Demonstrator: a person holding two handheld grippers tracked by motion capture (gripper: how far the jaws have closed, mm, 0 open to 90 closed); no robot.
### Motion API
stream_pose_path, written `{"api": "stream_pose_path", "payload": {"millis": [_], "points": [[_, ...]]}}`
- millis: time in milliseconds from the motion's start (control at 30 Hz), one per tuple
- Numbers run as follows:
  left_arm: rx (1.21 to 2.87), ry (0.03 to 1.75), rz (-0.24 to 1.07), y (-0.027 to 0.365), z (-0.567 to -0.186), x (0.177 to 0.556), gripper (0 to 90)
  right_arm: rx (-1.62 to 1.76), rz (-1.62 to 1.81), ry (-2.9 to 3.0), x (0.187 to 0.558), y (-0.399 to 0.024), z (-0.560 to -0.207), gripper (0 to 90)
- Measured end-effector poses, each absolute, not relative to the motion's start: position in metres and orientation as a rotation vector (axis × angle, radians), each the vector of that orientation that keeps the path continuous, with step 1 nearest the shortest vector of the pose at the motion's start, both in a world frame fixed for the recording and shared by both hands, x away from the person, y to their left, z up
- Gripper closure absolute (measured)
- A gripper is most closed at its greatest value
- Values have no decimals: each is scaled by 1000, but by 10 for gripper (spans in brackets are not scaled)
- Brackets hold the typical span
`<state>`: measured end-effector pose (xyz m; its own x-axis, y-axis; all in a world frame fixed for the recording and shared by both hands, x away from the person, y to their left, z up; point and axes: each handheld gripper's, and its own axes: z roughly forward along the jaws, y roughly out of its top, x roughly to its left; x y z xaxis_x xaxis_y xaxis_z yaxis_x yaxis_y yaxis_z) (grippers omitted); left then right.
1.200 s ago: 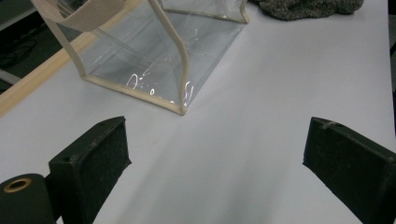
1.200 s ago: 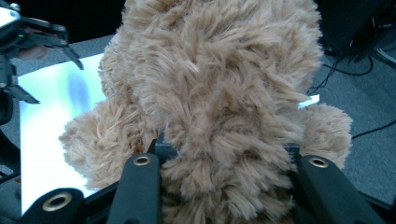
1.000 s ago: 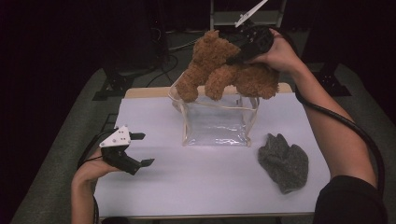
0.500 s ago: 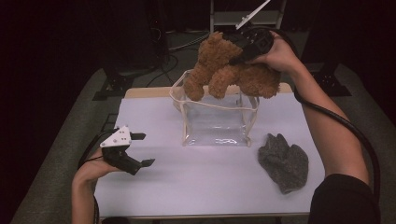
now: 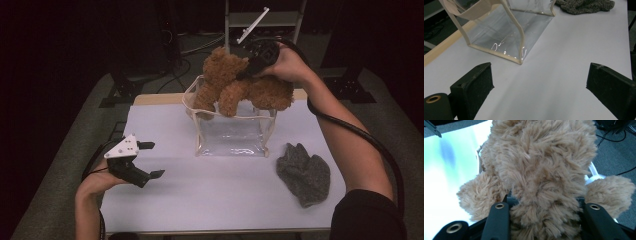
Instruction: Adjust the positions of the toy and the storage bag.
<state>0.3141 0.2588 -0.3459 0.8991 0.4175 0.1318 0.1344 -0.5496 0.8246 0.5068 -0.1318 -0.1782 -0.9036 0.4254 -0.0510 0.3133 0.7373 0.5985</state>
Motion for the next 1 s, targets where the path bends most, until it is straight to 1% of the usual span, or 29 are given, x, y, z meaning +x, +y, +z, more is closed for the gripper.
{"api": "stream_pose_path", "payload": {"millis": [467,833,1000], "points": [[2134,386,391,260,-344,313,61,566,801,2811,512,-91,-185,566],[2135,383,386,259,-344,313,61,558,761,2826,510,-77,-183,562],[2137,375,388,259,-343,313,61,575,769,2831,513,-74,-188,558]]}}
